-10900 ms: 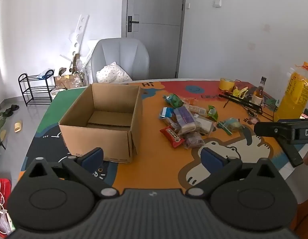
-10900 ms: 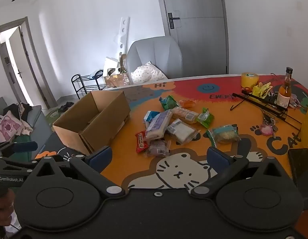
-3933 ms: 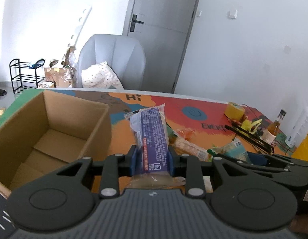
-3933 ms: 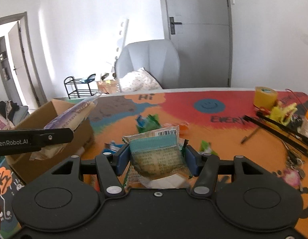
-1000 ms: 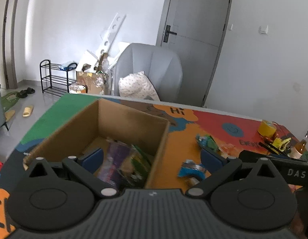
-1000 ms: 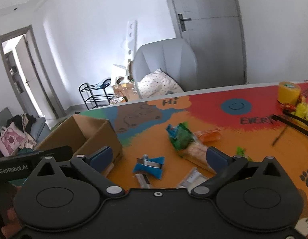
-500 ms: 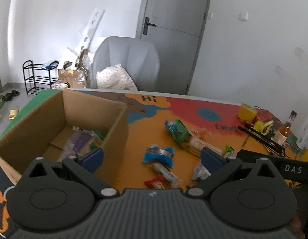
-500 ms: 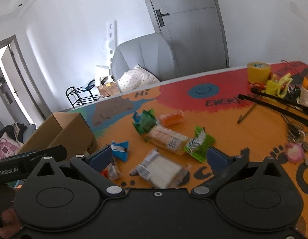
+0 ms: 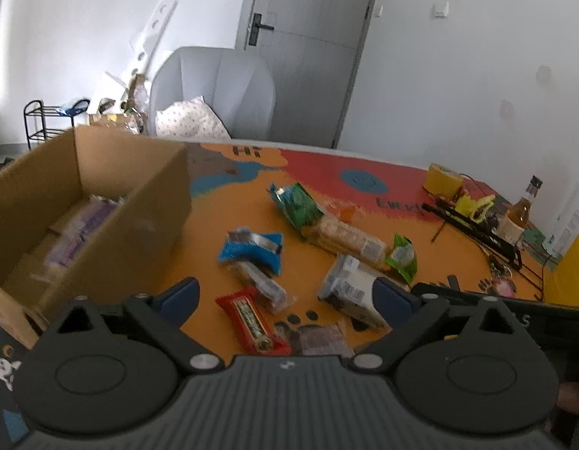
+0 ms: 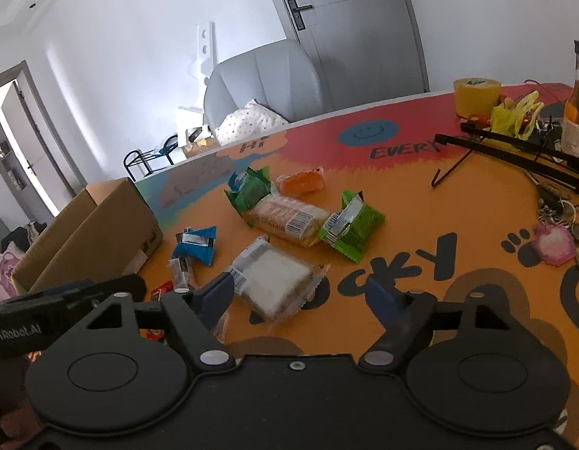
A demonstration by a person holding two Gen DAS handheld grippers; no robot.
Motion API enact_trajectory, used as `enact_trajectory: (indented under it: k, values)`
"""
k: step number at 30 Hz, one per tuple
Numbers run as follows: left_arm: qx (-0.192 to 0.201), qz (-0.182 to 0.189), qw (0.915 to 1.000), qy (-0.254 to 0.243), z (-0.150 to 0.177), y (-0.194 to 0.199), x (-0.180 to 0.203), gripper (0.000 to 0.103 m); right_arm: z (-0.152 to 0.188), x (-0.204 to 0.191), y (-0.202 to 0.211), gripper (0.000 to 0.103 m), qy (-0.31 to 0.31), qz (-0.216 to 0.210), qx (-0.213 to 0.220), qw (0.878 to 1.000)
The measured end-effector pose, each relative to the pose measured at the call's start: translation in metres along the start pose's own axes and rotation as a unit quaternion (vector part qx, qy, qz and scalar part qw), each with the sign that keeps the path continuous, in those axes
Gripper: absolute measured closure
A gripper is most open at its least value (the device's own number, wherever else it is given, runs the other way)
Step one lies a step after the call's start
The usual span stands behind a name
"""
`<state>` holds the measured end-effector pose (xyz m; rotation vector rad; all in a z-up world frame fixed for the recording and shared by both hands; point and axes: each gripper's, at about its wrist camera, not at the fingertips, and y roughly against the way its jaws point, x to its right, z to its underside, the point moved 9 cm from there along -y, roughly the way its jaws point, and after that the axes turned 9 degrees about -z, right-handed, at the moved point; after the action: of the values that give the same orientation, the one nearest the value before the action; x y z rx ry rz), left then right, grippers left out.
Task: Organize snacks
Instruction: 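Grasp the dark purple snack pack with the left tool while the right tool moves to the white bread pack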
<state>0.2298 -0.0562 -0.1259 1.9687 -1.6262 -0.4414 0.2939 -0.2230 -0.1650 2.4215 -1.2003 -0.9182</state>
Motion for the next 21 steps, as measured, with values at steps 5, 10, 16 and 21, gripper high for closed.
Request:
enact_trajectory:
  k: [5,10,16,21]
  values:
    - [-0.021,0.01,0.9997,0.006,0.013,-0.01,0.007,0.025,0.005,0.005,-0.006,0.04,-0.008,-0.009,-0.007,1.0]
    - [-0.041,0.02,0.9987,0.02,0.028,-0.019,0.012,0.042,0.005,0.01,-0.008,0.041,-0.01,-0.008,-0.008,1.0]
    - [-0.061,0.043,0.9966,0.035,0.041,-0.028,0.018,0.05,0.001,0.009,-0.012,0.041,-0.011,-0.014,-0.007,1.0]
    - [-0.063,0.041,0.9965,0.037,0.044,-0.035,0.02,0.05,-0.004,0.003,-0.018,0.041,-0.001,-0.02,-0.006,1.0]
